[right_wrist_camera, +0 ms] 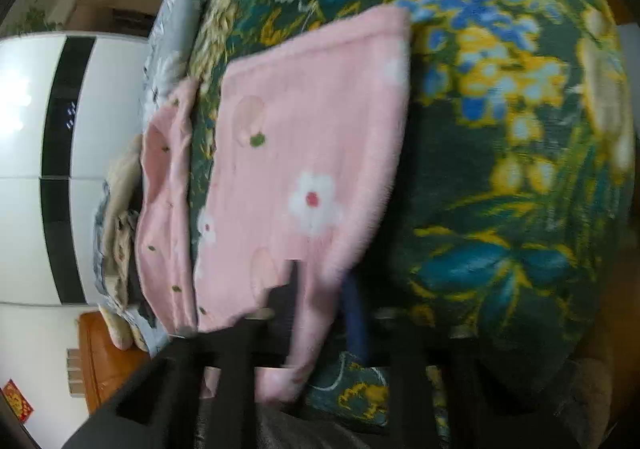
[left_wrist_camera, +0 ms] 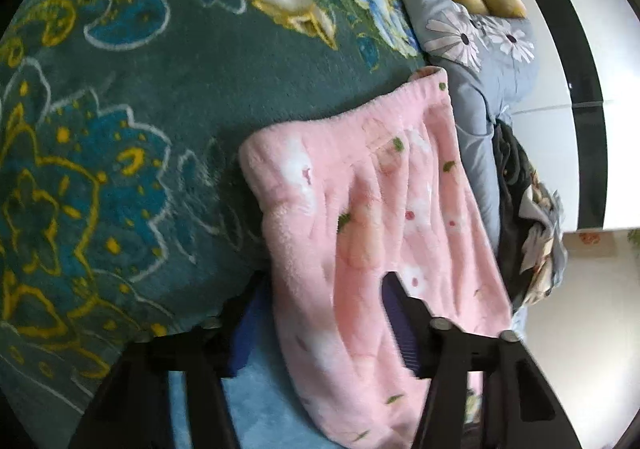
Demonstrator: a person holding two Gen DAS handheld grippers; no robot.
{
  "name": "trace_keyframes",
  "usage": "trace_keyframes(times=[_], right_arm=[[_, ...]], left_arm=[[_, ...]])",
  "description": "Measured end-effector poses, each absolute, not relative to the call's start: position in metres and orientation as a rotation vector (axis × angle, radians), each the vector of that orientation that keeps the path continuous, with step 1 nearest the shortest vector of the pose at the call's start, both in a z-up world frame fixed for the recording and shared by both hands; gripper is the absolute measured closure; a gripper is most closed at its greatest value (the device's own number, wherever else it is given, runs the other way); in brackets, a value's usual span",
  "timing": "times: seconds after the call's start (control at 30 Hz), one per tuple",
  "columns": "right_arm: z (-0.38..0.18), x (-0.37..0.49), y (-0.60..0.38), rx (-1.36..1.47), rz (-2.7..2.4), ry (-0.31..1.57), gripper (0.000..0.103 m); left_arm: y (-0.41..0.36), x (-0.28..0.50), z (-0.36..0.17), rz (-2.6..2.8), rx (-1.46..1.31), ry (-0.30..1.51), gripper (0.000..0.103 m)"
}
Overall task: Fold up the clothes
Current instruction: 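Release the pink garment with both grippers and pull back, then grasp the pink garment edge with the left gripper while the right gripper grasps another edge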
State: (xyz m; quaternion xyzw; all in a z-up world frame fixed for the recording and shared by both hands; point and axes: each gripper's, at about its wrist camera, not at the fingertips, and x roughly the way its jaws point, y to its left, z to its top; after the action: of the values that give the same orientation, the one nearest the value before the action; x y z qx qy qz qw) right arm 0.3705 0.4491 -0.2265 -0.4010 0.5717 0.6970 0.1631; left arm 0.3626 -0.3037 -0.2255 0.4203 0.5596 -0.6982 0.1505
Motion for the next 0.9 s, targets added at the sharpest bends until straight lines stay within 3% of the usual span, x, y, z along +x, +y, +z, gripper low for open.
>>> trace_keyframes(times=[0.03,0.23,0.57,0.73,0.9], right_arm=[[-0.221,0.366,0.449,-1.143,2.01,1.605,0.098],[-0.161,0.321,0.457,-1.071,2.203,1.541,0.1],[-0.05,0.235,0.448,-0.871,2.465,1.471,0.1],[-0.038,0.216,0.451,-0.898,2.477,1.433,0.1],[-0.036,0.156,0.452,-0.99,2.45,1.374,0.1]], left_arm=[[-0.303,0.361,-0.227,-1.981,1.214,1.606,0.099],[-0.304,0.336,-0.199,-2.014,1.139,1.607,0.098],[-0.328,0.291,-0.076,-2.234,0.874,1.742,0.098],[-0.329,0.305,-0.087,-2.171,0.932,1.774,0.098],[-0.327,0.256,-0.099,-2.107,0.981,1.796,0.097]])
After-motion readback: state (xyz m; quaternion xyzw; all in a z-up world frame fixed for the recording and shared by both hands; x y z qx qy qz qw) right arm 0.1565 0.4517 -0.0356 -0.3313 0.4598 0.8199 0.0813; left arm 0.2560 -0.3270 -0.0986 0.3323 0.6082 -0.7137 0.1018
